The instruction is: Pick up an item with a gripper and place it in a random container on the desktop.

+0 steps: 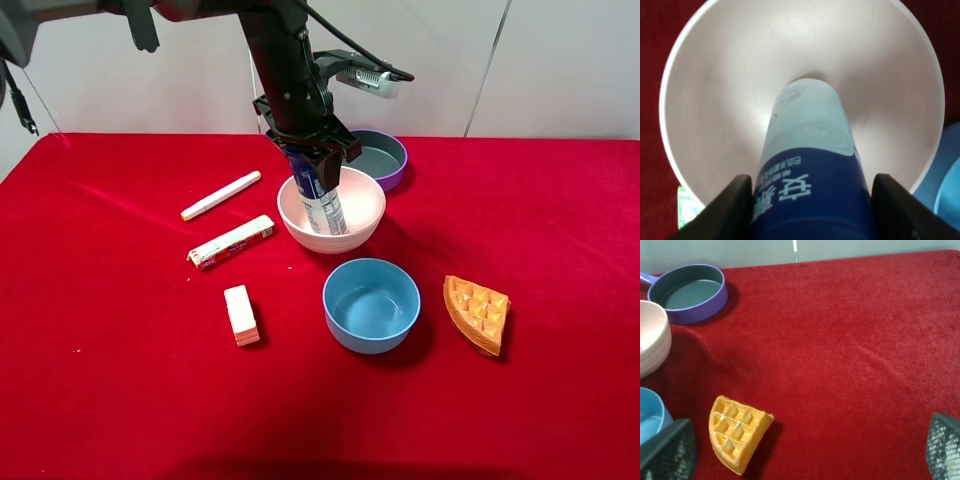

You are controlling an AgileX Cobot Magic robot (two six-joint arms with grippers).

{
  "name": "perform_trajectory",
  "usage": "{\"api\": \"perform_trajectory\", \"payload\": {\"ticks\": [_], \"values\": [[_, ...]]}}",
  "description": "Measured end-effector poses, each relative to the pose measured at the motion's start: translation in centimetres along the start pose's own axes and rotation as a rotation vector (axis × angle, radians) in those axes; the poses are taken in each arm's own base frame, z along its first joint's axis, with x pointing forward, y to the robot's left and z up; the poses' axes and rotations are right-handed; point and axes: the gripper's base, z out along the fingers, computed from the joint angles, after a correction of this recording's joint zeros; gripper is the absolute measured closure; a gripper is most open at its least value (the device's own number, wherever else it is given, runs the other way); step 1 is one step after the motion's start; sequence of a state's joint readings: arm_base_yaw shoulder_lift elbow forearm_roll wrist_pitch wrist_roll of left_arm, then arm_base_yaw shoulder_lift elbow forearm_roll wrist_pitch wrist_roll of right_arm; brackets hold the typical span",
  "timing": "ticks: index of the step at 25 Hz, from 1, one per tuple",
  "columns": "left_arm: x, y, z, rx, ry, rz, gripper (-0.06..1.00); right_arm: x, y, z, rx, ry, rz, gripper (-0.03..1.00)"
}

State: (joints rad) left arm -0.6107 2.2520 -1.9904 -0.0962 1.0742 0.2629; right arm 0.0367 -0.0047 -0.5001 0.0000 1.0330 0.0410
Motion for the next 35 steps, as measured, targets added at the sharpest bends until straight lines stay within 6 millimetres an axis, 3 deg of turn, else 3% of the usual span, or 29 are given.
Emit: {"api": "perform_trajectory", "payload": {"ticks": [13, 24, 35], "values": [[-0.27, 0.08, 0.12, -0.005, -0.023, 0.001, 0.42, 0.00, 0.00, 0.00, 0.000, 0.000, 0.000, 0.28], [-0.40, 0.09, 0.12, -0.006, -0.037, 0.000, 0.13, 0.00, 0.00, 0.00, 0.000, 0.000, 0.000, 0.28], [-0.52, 0.06, 0.11, -0.003, -0.050, -0.003, 0.10, 0.00, 0.00, 0.00, 0.000, 0.000, 0.000, 0.28]]}}
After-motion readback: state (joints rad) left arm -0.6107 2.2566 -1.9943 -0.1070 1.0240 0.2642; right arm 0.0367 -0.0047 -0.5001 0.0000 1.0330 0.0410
